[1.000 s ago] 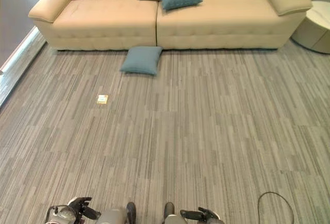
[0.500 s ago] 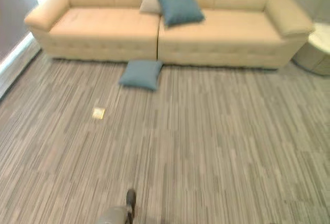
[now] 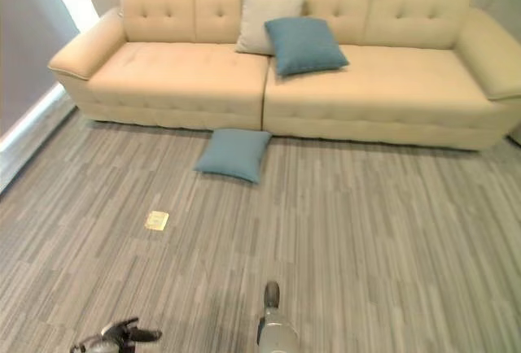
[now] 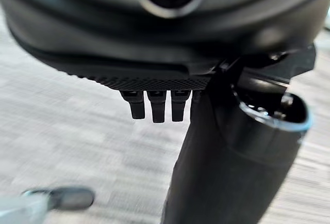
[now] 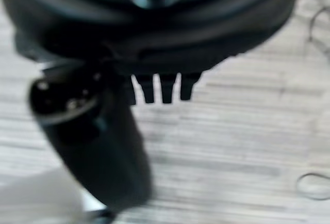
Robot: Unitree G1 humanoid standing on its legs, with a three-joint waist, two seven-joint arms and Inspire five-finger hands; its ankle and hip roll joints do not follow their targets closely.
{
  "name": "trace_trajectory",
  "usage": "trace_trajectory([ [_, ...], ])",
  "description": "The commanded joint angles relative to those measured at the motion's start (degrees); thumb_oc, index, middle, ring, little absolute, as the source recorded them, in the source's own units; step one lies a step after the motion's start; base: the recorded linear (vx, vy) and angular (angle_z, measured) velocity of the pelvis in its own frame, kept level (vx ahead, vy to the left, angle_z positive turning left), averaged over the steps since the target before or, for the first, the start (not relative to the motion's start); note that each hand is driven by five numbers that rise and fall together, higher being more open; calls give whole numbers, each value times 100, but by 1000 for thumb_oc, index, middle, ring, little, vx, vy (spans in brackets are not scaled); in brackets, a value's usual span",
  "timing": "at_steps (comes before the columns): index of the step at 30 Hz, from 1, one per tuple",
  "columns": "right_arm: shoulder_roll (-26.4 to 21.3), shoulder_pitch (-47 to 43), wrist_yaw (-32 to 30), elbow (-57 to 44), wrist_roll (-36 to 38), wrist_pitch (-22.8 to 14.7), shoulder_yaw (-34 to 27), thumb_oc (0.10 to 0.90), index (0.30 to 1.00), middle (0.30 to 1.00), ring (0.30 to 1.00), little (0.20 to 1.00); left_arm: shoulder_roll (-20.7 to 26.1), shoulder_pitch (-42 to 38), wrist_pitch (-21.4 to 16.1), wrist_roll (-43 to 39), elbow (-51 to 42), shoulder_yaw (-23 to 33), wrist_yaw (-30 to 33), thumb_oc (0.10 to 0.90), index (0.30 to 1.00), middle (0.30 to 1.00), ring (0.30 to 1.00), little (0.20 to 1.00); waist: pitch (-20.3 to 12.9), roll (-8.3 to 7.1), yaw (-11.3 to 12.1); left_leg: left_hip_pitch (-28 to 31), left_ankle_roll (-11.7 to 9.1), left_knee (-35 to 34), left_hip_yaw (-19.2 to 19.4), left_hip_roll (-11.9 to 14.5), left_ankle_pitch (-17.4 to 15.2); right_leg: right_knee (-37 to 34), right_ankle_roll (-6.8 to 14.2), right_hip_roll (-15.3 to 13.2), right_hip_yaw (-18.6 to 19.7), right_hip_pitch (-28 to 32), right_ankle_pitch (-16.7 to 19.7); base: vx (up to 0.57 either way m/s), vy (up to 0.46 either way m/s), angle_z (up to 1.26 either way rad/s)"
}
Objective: Pick up all the scattered cushions and arrange them neatly on the sofa.
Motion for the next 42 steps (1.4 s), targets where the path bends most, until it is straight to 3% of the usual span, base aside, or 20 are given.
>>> trace_trajectory([
  [1, -311, -415, -65, -59, 95, -184, 307, 800, 900, 900, 900, 900, 369, -59, 97, 83, -34, 114, 47, 800, 900, 900, 900, 900, 436, -221, 278, -1174, 174, 2985, 430, 114, 1185, -307, -63, 147, 258, 519, -291, 281, -388, -27],
  [3, -408, -556, -179, -199, 128, -192, 323, 800, 900, 900, 900, 900, 387, -44, 161, -49, 42, 210, 60, 800, 900, 900, 900, 900, 485, -325, 493, -1711, 272, 3328, 705, 221, 1086, -247, -203, 209, 267, 845, -562, 378, -293, -46],
  [6, -517, -603, -253, -317, 117, -217, 314, 800, 900, 900, 900, 900, 383, 17, 209, -91, 260, 304, 79, 800, 900, 900, 900, 900, 378, -335, 663, -2034, 335, 2629, 1021, 107, 940, -320, -200, 274, 244, 1222, -810, 482, -94, 0],
  [8, -654, -720, -373, -467, 44, -261, 308, 800, 900, 900, 900, 900, 365, 151, 235, -56, 445, 428, 136, 800, 900, 900, 900, 900, 249, -206, 912, -2211, 457, 929, 1440, -26, 740, -336, -46, 378, 287, 1700, -1158, 654, 42, 14],
  [11, -735, -826, -525, -608, -44, -349, 323, 800, 900, 900, 900, 900, 376, 189, 159, -244, 356, 542, 165, 800, 900, 900, 900, 900, 220, -72, 1263, -2550, 272, -986, 1354, 123, 1401, -467, 51, 562, 412, 2428, -1592, 619, 122, -10],
  [13, -666, -853, -631, -652, -119, -353, 335, 800, 900, 900, 900, 900, 368, 140, 135, -418, 316, 567, 272, 800, 900, 900, 900, 900, 243, -78, 1445, -2754, 156, -1565, 1236, 304, 1597, -493, 91, 549, 514, 2801, -1772, 479, 111, -28],
  [17, -443, -693, -732, -585, -185, -316, 244, 800, 900, 900, 900, 900, 448, 261, 182, -396, 457, 759, 509, 800, 900, 900, 900, 900, -31, -234, 1656, -2777, 200, -1252, 1335, 310, 1892, -348, 351, 304, 642, 3181, -1814, 696, 197, -46],
  [19, -321, -542, -765, -542, -154, -351, 150, 800, 900, 900, 900, 900, 496, 281, 193, -192, 439, 714, 610, 800, 900, 900, 900, 900, -121, -362, 1676, -2655, 404, -1129, 1395, 86, 1709, 699, 764, -28, 564, 2884, -834, 514, 286, -35],
  [20, -297, -446, -756, -564, -119, -344, 148, 800, 900, 900, 900, 900, 522, 288, 197, -162, 434, 677, 676, 800, 900, 900, 900, 900, -93, -378, 1641, -2490, 545, -1099, 1459, -37, 1560, 1354, 931, -248, 522, 2658, -11, 378, 305, -15],
  [22, -223, -354, -752, -594, -66, -354, 144, 800, 900, 900, 900, 900, 650, 156, 249, 17, 317, 522, 727, 800, 900, 900, 900, 900, 16, -101, 1416, -1954, 831, -1123, 1343, -135, 1194, 2896, 713, -320, 464, 1905, 601, 617, 386, 25],
  [25, -118, -284, -755, -614, -42, -396, 245, 800, 900, 900, 900, 900, 677, 62, 193, 148, 166, 345, 791, 800, 900, 900, 900, 900, 149, -12, 1146, -1441, 875, -1230, 1173, -311, 925, 3162, 527, -357, 244, 1185, -88, 426, 119, 61],
  [27, -107, -321, -754, -640, 30, -434, 301, 800, 900, 900, 900, 900, 685, -78, 123, 210, -28, 156, 872, 800, 900, 900, 900, 900, 340, -21, 811, -959, 827, -1215, 855, -557, 619, 2007, 389, -144, 115, 680, -592, 513, -10, 44],
  [28, -109, -323, -754, -639, 30, -434, 301, 800, 900, 900, 900, 900, 684, -80, 124, 210, -28, 157, 872, 800, 900, 900, 900, 900, 335, -10, 805, -966, 824, -1219, 847, -545, 628, 1981, 384, -132, 103, 685, -573, 441, -72, 65],
  [29, -148, -370, -786, -648, 47, -415, 321, 800, 900, 900, 900, 900, 664, -138, 103, 338, -67, 85, 900, 800, 900, 900, 900, 900, 373, -108, 631, -634, 759, -1284, 706, -733, 375, 864, 455, 27, 180, 369, -449, 309, -62, 64],
  [34, -237, -399, -834, -696, -62, -419, 372, 800, 900, 900, 900, 900, 610, -136, 108, 518, -36, 39, 1027, 800, 900, 900, 900, 900, 398, -65, 413, -2, 657, -1410, 674, -750, -24, 82, 555, -181, -730, 35, -104, 400, -66, 44],
  [36, -281, -287, -864, -682, -40, -454, 345, 800, 900, 900, 900, 900, 609, -57, 144, 719, 52, 18, 1004, 800, 900, 900, 900, 900, 234, -94, 391, 135, 613, -1283, 597, -796, -242, -243, 400, -68, -687, 422, -221, 396, -152, 38],
  [37, -338, -307, -895, -649, -26, -474, 287, 800, 900, 900, 900, 900, 586, -35, 140, 726, 71, 27, 985, 800, 900, 900, 900, 900, 160, -67, 407, 63, 516, -987, 588, -749, -275, -321, 338, 35, -621, 574, -289, 453, -195, 49],
  [38, -405, -433, -977, -565, -95, -490, 312, 800, 900, 900, 900, 900, 521, -2, 139, 725, 121, 63, 999, 800, 900, 900, 900, 900, 179, -73, 481, -462, 232, 445, 828, -552, -7, -351, 220, 87, -602, 904, -365, 310, -142, 54],
  [39, -401, -436, -977, -564, -95, -490, 312, 800, 900, 900, 900, 900, 525, -5, 139, 725, 122, 64, 1000, 800, 900, 900, 900, 900, 162, -90, 468, -490, 235, 439, 817, -570, 16, -362, 222, 67, -610, 885, -351, 213, -134, 38],
  [42, -488, -631, -1105, -613, -127, -495, 391, 800, 900, 900, 900, 900, 475, -58, 156, 822, 50, -107, 1178, 800, 900, 900, 900, 900, 380, -114, 551, -1393, 167, 2086, 928, -360, 454, -295, -10, 131, -425, 1060, -568, 61, -84, -19],
])
